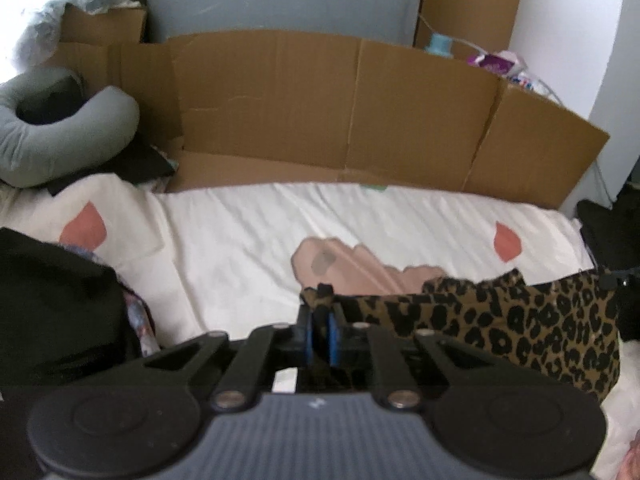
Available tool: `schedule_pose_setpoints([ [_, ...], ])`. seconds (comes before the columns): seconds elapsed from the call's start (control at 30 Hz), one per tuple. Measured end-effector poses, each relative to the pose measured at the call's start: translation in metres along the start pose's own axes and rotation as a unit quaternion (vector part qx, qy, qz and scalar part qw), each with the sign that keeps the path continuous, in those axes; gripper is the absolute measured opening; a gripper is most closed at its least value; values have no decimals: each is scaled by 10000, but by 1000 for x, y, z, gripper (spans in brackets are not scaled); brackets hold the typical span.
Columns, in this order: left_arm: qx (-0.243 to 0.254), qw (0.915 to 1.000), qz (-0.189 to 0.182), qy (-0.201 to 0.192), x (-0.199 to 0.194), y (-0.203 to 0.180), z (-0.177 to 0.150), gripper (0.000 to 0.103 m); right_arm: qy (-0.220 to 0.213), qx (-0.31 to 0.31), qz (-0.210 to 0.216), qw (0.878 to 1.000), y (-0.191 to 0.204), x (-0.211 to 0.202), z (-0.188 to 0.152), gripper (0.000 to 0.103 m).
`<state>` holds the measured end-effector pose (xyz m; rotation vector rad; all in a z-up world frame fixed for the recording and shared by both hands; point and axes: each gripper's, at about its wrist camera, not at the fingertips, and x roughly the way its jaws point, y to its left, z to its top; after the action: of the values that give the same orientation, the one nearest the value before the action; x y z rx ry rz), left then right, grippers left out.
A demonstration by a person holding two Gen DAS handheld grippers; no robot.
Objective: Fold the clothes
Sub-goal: 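Grasp the skirt's edge with the left tool while the right tool holds its edge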
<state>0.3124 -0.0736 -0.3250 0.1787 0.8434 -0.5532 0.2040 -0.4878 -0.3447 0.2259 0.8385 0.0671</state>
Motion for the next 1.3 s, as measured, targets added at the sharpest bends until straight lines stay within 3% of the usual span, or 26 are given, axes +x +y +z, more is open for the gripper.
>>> schedule_pose_setpoints([
  [0.43,37,9997,101,-229,7,-3,21,8,-157,-36,-130,9998,0,2,21,6],
  [0.87,205,9991,268,241,62,3,12,8,496,-298,-345,9977,-6,61,27,6],
  [1.3,102,9991,313,284,66,6,9,8,405,-382,-471,9973,3,58,32,6],
])
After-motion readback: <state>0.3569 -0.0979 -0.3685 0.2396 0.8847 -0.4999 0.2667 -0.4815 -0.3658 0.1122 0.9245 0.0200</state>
